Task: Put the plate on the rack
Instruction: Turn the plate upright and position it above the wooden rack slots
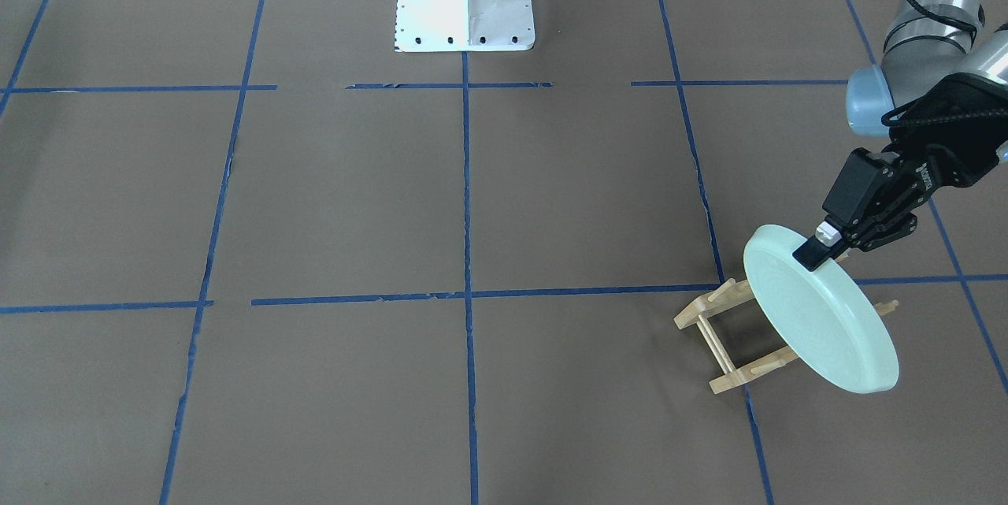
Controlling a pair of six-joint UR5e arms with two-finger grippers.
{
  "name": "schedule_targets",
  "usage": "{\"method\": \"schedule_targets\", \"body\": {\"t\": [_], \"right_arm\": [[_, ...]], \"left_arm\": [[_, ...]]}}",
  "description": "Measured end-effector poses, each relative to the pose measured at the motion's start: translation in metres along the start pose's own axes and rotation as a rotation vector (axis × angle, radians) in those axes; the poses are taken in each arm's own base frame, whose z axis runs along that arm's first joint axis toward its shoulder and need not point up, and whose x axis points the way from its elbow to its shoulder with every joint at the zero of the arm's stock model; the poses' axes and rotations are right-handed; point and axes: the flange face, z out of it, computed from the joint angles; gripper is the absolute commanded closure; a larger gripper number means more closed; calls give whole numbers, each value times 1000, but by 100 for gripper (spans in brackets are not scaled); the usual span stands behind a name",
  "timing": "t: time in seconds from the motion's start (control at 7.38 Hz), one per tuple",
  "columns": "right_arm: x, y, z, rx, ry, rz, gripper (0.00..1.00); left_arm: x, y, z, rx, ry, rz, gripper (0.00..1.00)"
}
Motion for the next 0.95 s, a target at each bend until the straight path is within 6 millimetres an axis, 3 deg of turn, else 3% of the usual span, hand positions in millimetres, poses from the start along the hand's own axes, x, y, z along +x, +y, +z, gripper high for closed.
{"method": "schedule_targets", "body": {"t": [0.27, 0.54, 0.95], "right_arm": [[0, 0, 0, 0, 0, 0, 0], [0, 0, 0, 0, 0, 0, 0], [0, 0, 0, -1, 0, 0, 0]], "left_arm": [[-3, 3, -3, -9, -2, -19, 100], [-18, 8, -7, -13, -21, -39, 100], [-32, 18, 8, -36, -43, -69, 100]]}}
